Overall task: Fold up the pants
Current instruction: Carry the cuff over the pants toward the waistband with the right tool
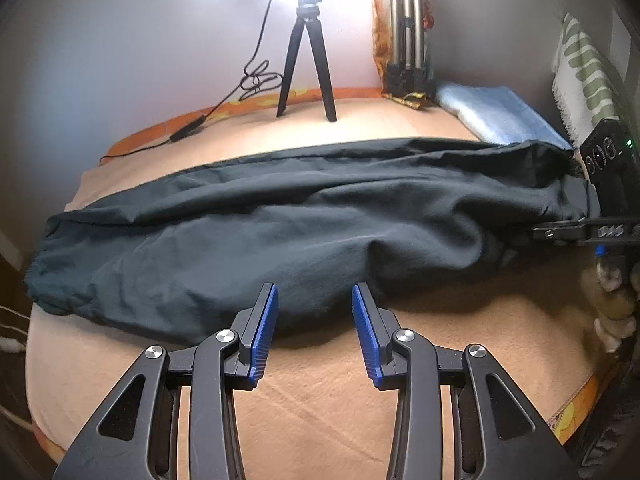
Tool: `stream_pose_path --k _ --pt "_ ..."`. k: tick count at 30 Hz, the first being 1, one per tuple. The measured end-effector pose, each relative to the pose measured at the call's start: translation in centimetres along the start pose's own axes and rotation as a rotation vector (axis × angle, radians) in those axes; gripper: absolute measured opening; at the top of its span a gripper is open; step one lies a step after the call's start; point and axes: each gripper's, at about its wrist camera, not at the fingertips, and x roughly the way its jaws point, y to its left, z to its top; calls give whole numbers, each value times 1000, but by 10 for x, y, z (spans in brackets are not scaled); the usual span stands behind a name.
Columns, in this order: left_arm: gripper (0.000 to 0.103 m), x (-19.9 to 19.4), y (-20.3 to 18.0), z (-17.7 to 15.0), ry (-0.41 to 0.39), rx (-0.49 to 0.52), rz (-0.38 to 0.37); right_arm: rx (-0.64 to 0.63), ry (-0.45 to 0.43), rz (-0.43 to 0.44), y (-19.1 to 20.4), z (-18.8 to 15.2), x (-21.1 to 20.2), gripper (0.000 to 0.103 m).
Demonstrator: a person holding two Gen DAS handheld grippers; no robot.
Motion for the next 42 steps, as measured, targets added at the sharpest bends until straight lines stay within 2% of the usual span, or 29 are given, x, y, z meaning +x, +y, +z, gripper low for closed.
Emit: stream_pose_path --k 4,7,9,13,17,19,22,25,27,28,30,32,34,35,37,42 --pt "37 -11 -1 3 -32 2 -10 159 -26 229 2 0 -32 8" --pt "37 -17 -7 4 -44 9 -28 235 -50 335 1 1 -43 9" --pt "37 -19 -15 3 -41 25 -50 297 -37 360 -8 -1 -39 9" --pt "37 -24 -54 -3 -48 131 -113 367 -9 305 -24 -7 -24 9" --pt "52 -21 -98 -3 -46 234 -159 400 -12 284 -32 -7 -18 8" --pt "52 -8 -118 -2 -26 274 -142 392 -24 282 -30 -2 -20 9" --pt "55 14 -134 6 5 266 -96 392 -46 294 -27 5 -19 9" --pt "59 31 -142 16 -11 286 13 383 -65 286 -26 13 -18 9" --pt "59 40 -141 22 -11 285 26 384 -76 281 -27 18 -19 9" --pt "55 44 -136 27 -16 285 26 371 -88 267 -29 22 -21 9" --pt "53 46 -126 33 -25 273 44 327 -107 231 -29 28 -26 15" --pt "53 43 -105 41 -17 198 -3 250 -106 164 -26 36 -28 26" --pt "53 31 -81 47 -28 103 -45 197 -99 110 -25 40 -27 27" --pt "54 25 -72 49 -41 81 -55 190 -95 101 -25 41 -25 30" --pt "54 11 -57 50 -78 54 -26 205 -76 107 -30 40 -20 38" --pt "54 -7 -21 46 -104 -17 23 189 -25 132 -11 30 -10 42"
